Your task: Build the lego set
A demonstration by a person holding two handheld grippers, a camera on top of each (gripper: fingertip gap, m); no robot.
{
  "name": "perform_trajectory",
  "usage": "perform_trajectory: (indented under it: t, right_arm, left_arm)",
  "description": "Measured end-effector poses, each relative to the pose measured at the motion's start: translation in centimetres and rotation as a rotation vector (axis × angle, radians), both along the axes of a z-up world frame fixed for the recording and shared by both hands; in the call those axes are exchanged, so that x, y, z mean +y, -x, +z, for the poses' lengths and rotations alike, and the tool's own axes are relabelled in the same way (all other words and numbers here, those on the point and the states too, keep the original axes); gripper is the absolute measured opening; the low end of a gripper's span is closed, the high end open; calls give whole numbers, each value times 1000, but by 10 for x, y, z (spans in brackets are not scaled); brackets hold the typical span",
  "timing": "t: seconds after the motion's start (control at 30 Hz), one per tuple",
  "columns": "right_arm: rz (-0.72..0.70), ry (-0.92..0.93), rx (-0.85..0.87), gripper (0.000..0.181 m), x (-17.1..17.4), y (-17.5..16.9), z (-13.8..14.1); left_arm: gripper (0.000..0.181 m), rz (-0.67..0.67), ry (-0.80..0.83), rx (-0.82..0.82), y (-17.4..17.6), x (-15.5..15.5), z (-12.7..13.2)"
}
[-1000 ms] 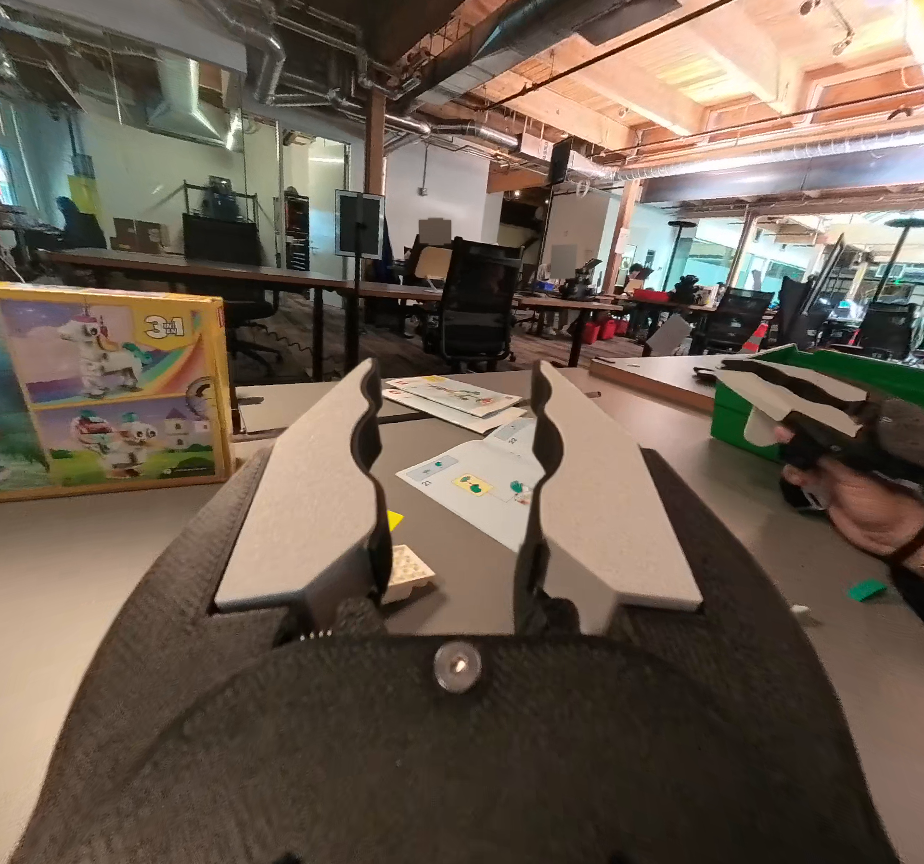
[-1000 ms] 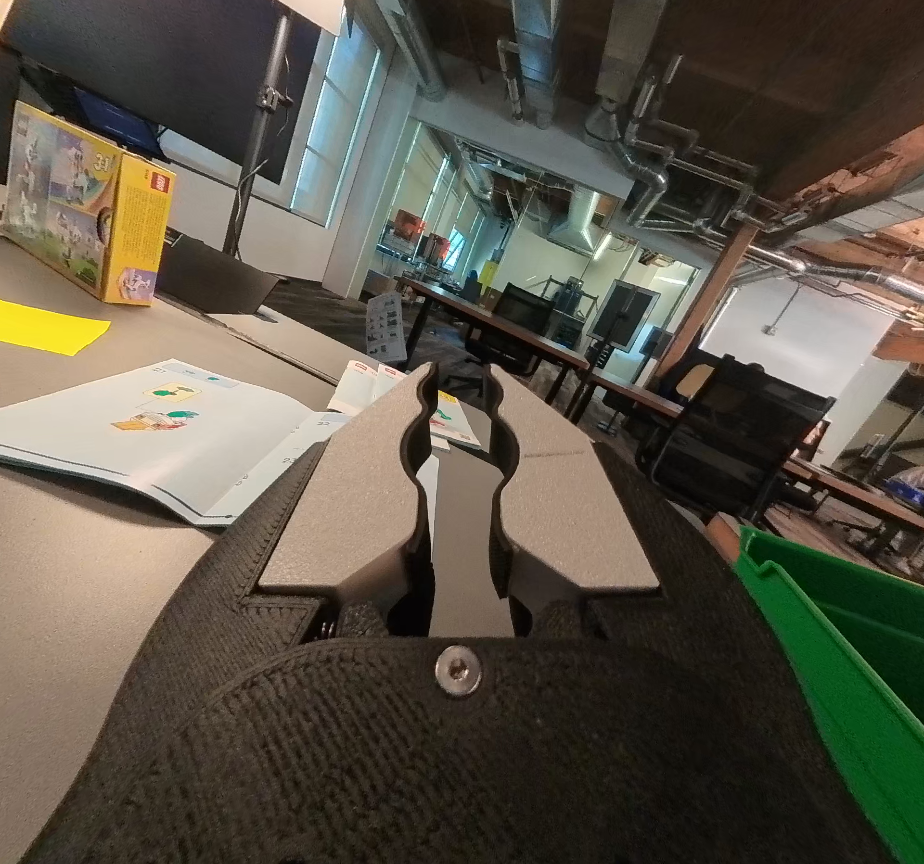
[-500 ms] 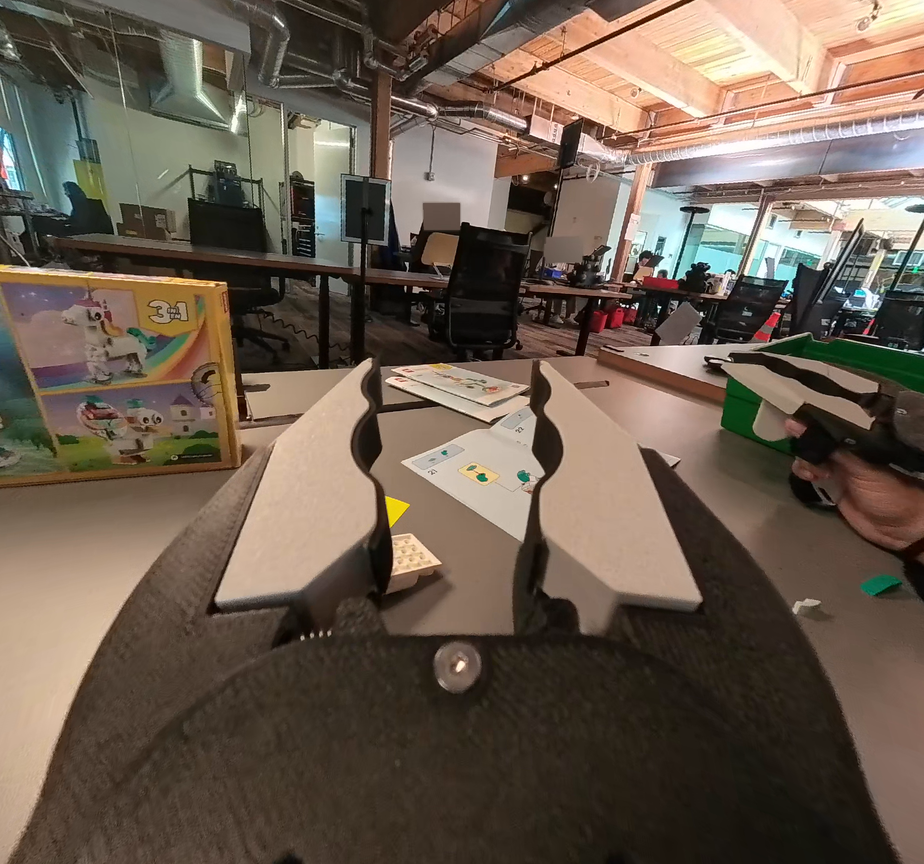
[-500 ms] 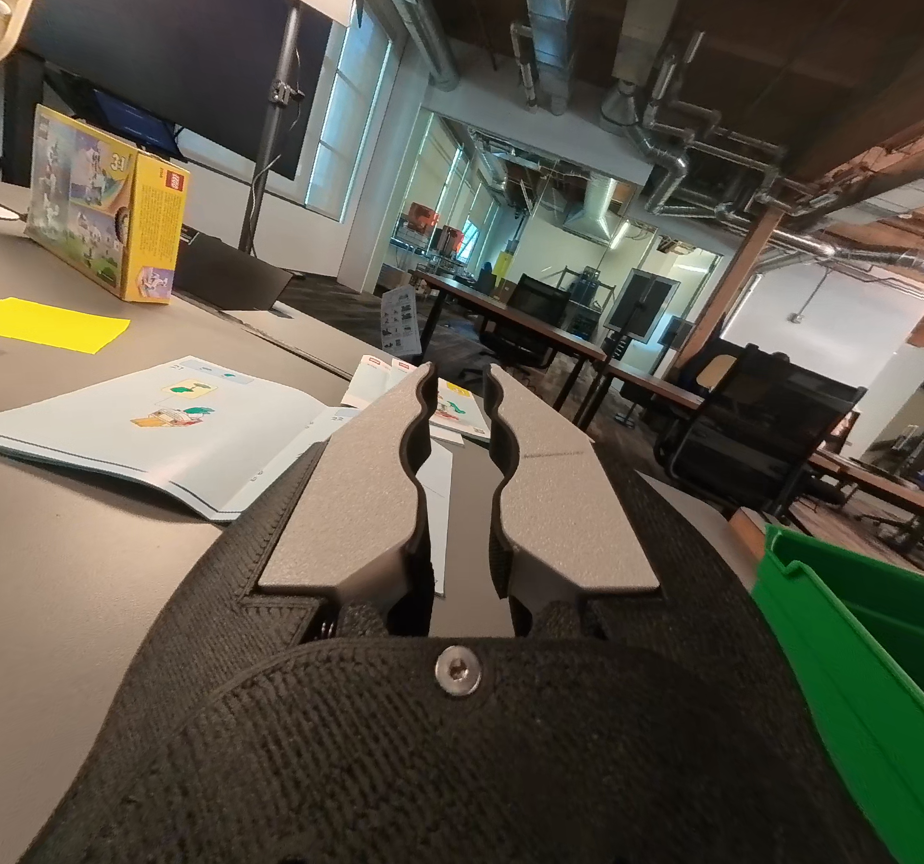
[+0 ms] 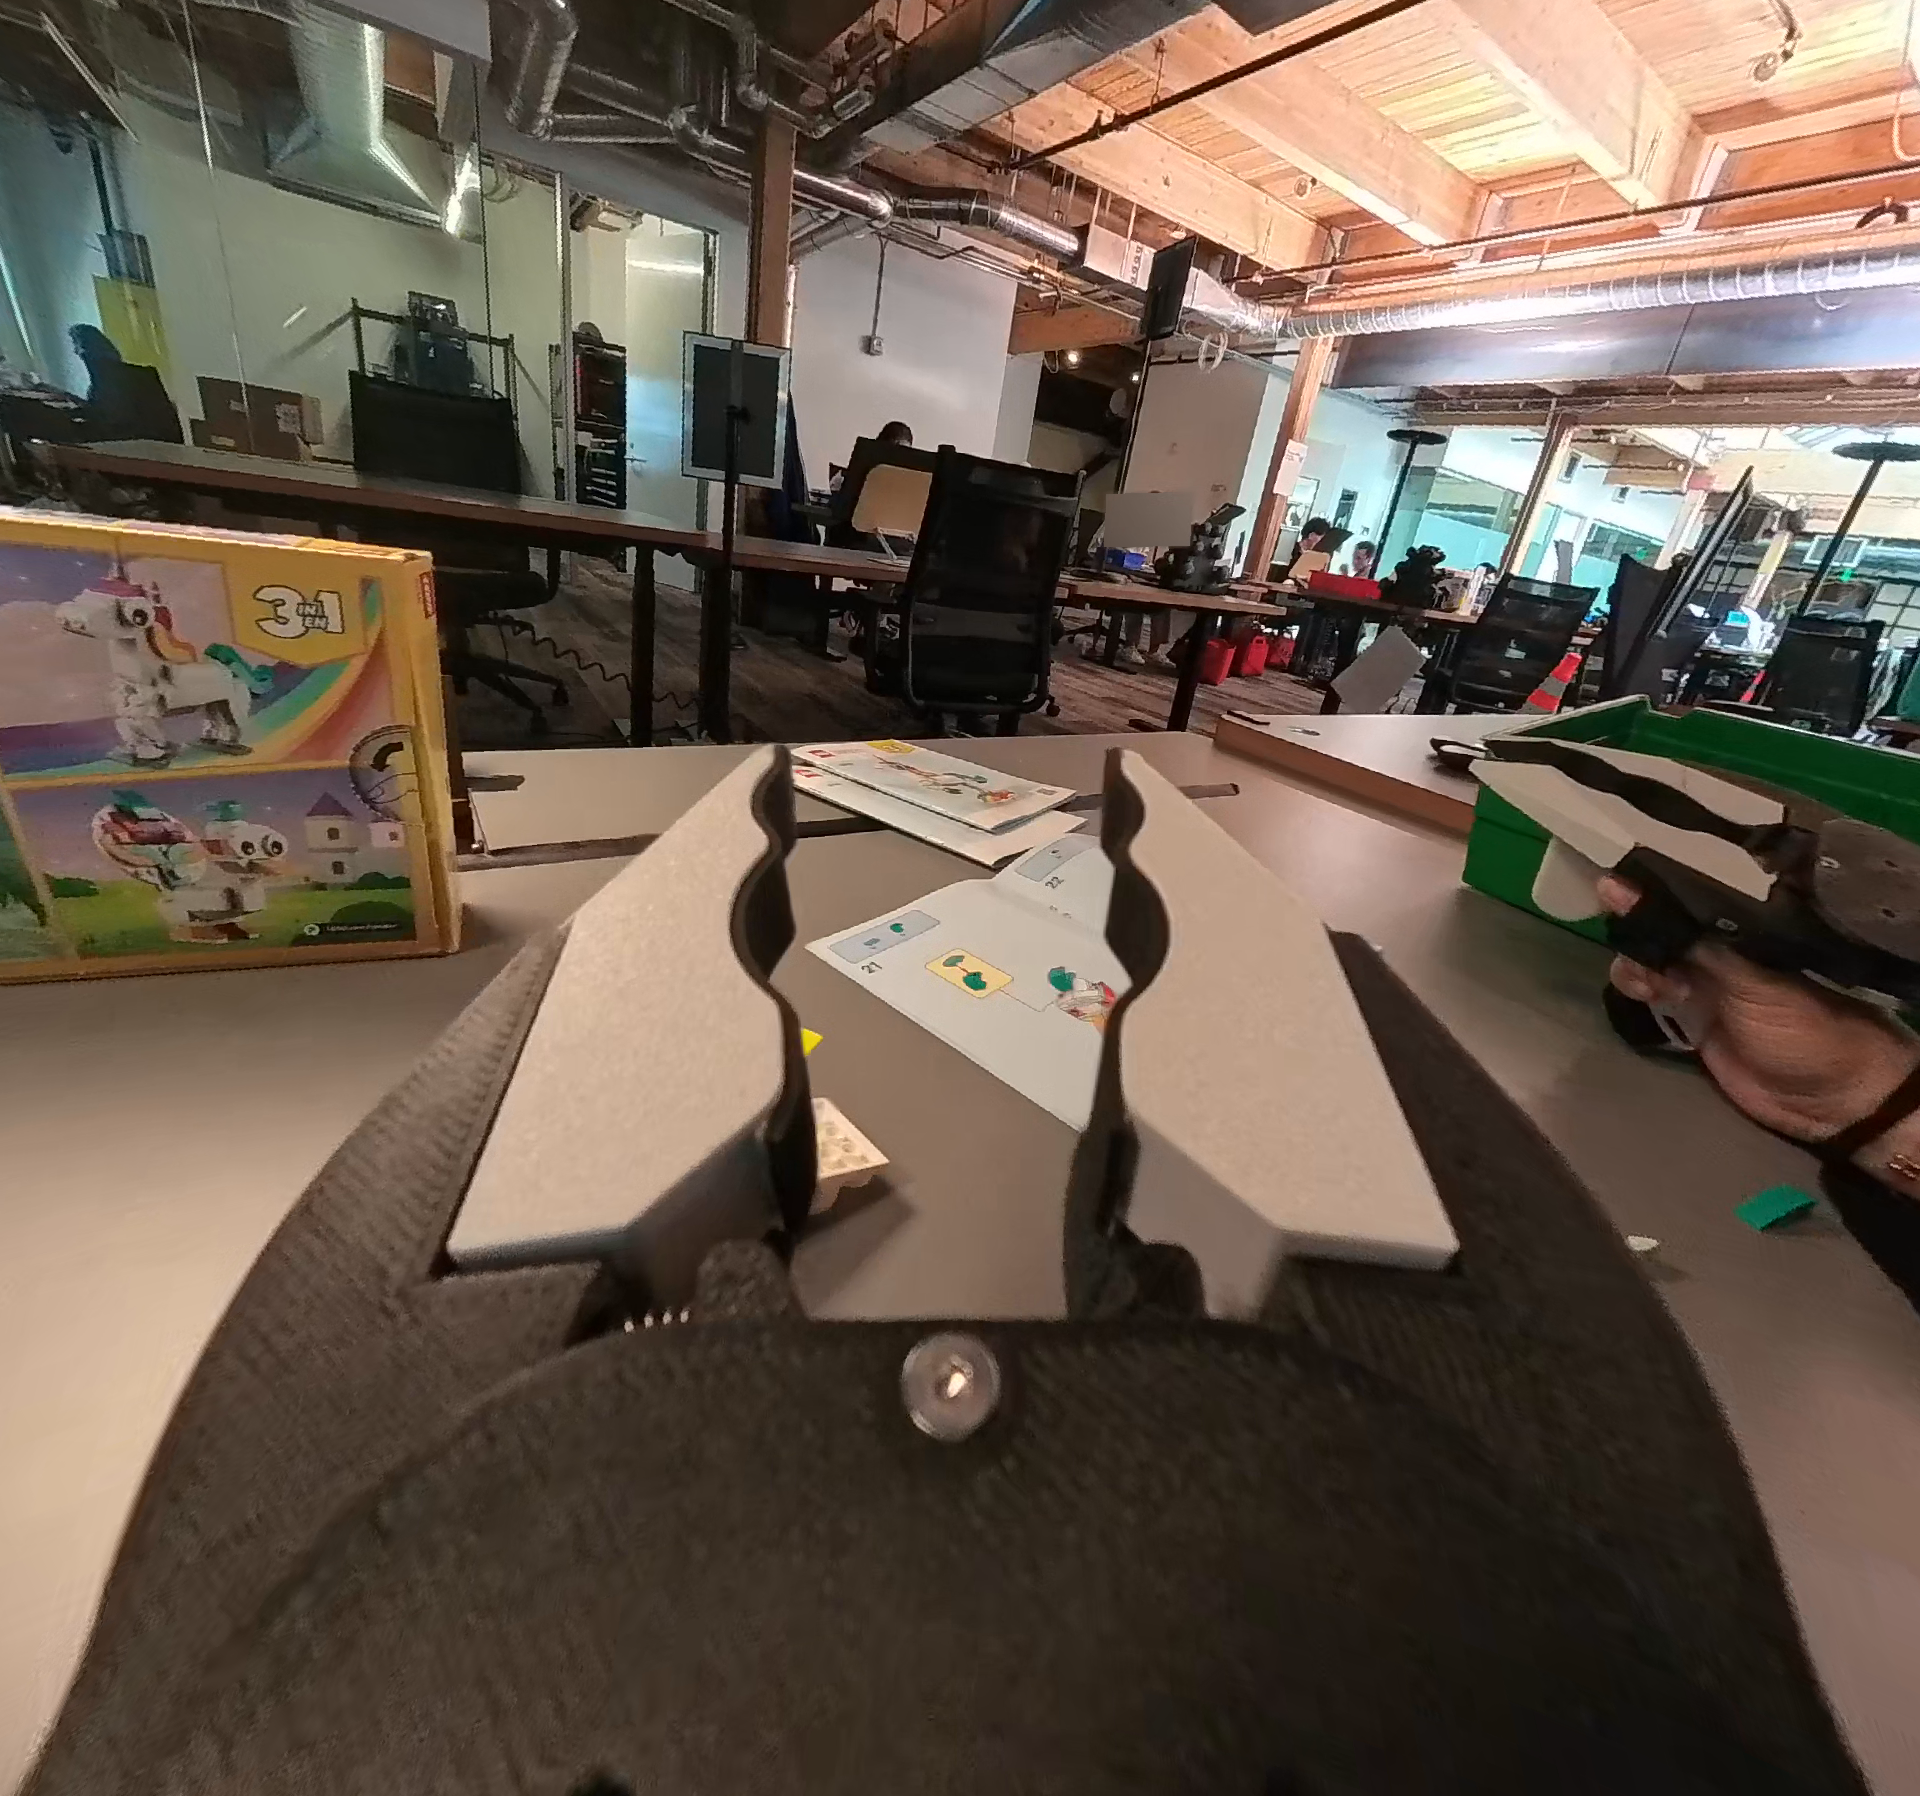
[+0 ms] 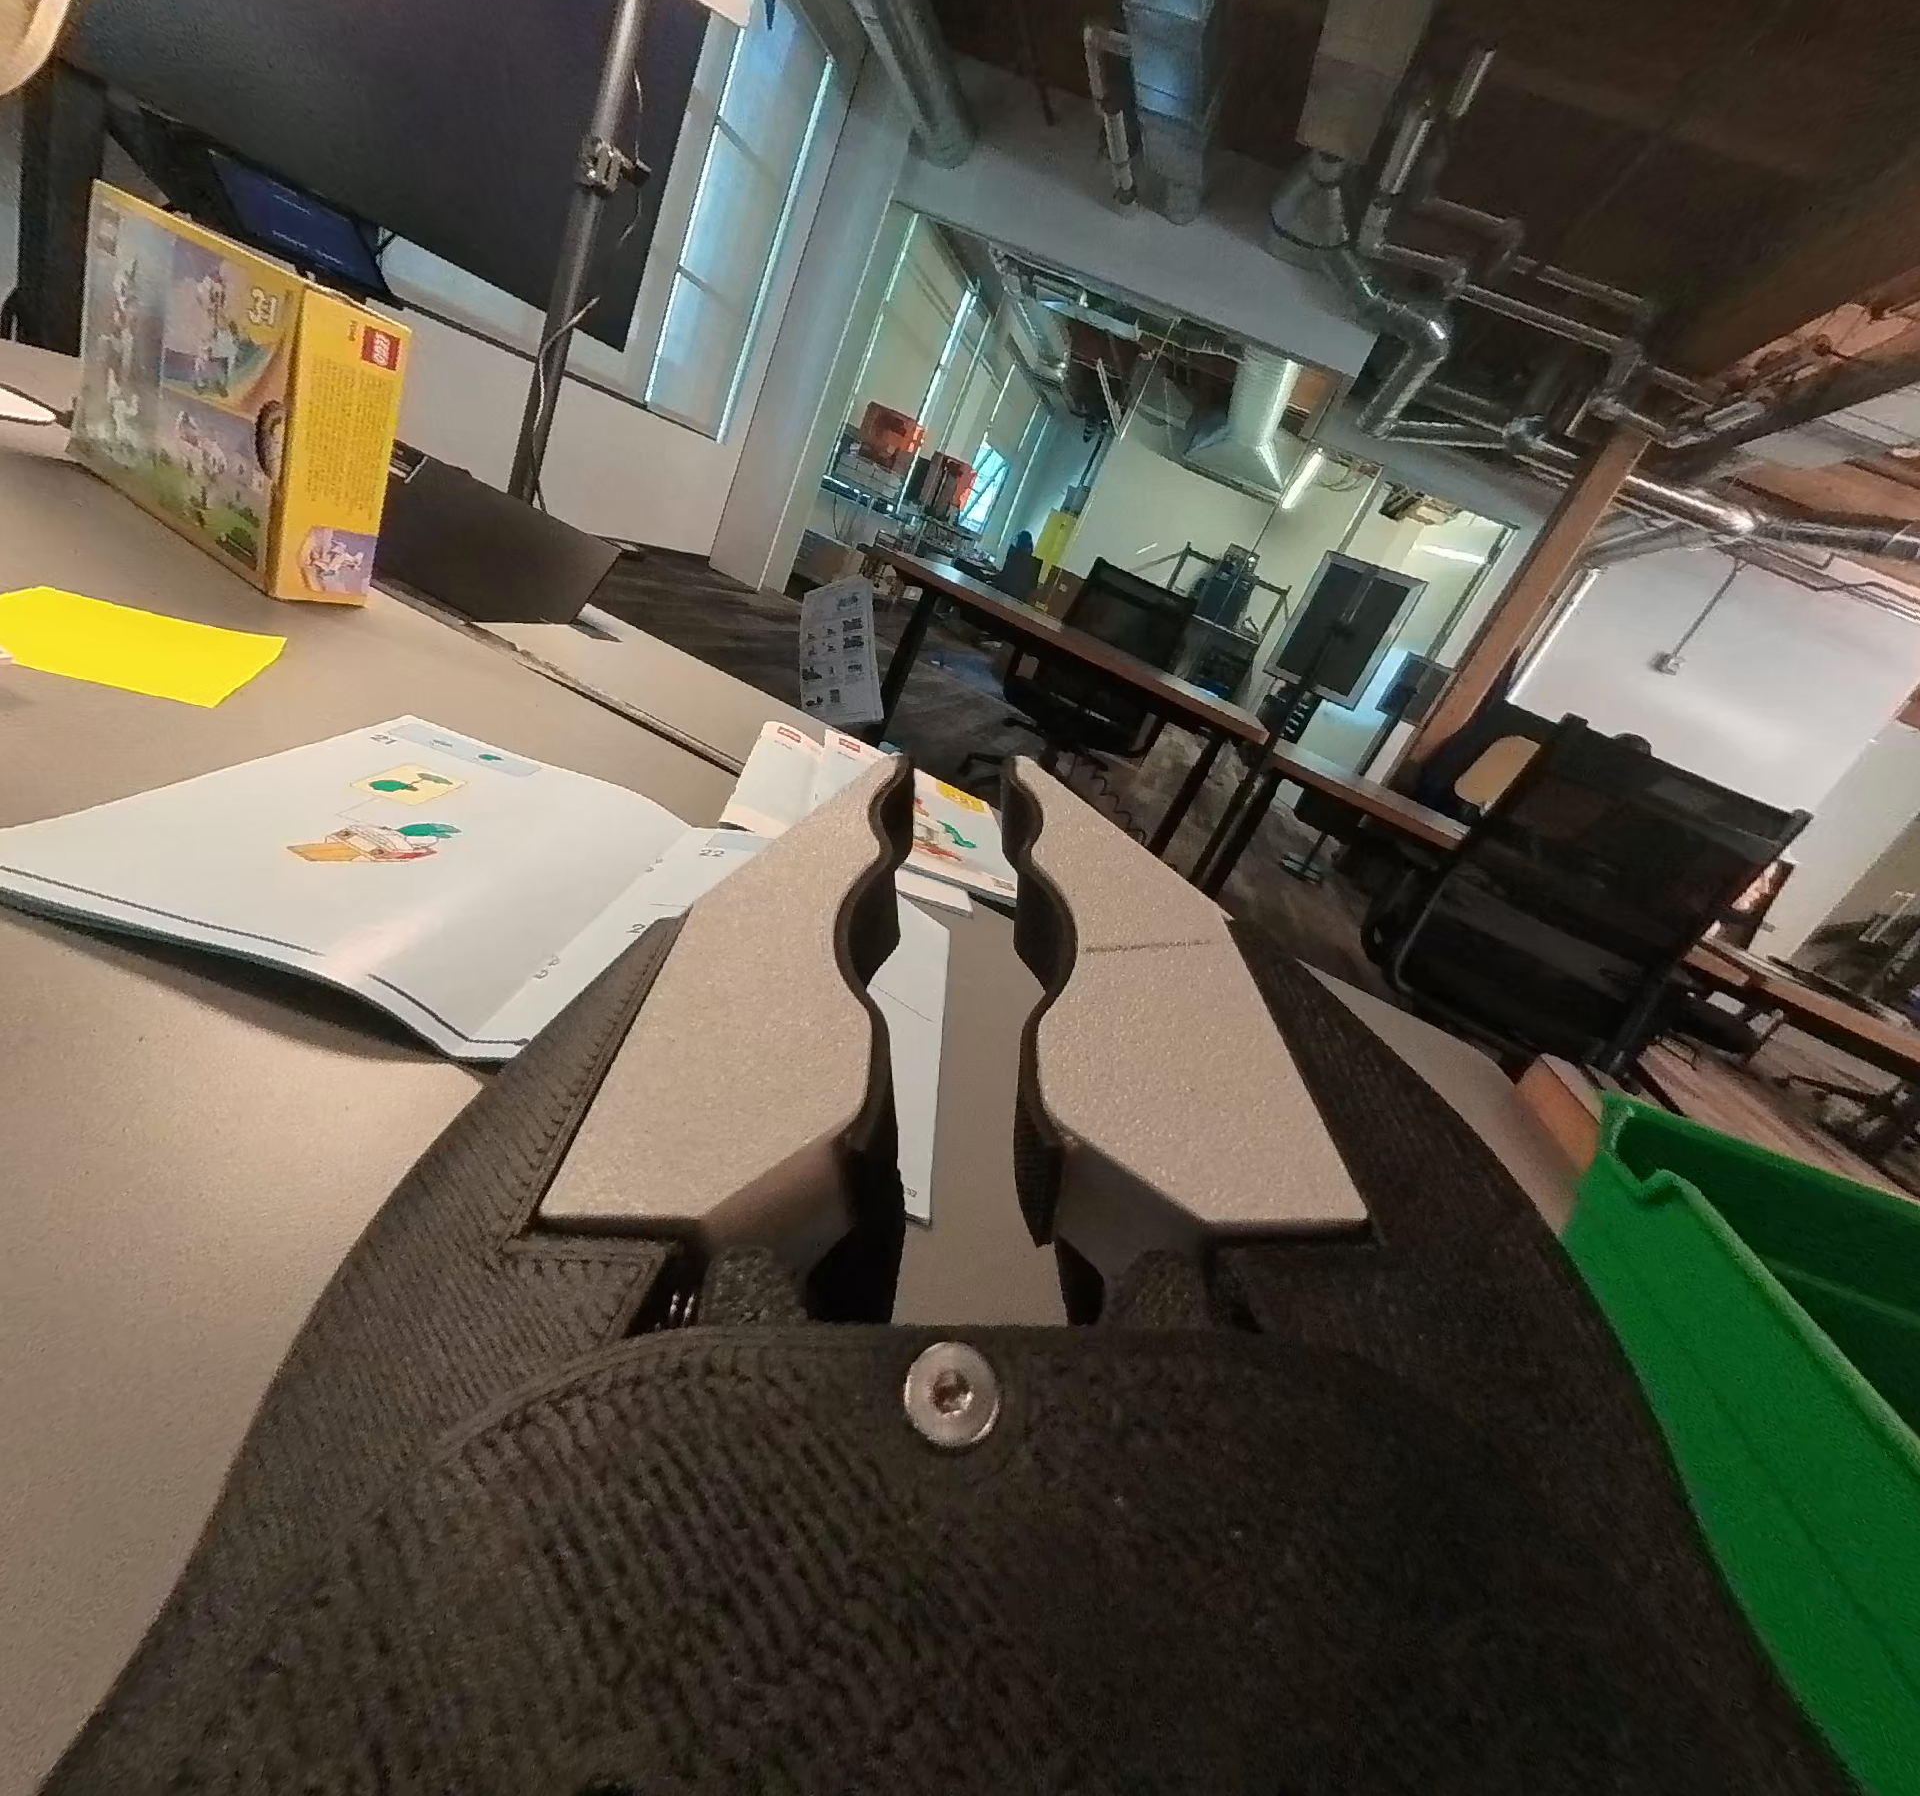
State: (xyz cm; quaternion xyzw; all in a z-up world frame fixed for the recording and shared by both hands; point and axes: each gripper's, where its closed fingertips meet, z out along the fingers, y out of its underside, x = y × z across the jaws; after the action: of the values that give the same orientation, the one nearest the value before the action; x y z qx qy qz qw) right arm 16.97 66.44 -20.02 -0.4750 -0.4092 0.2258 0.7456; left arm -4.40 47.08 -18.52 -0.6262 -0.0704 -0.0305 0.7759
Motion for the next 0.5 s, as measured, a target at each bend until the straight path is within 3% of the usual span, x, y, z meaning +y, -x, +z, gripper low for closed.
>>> perform_trajectory:
  t: [0.5]
  right_arm:
    - [7, -10, -13, 14, -2, 2, -1]
  left_arm:
    - [58, -14, 9, -2, -3, 2, -2]
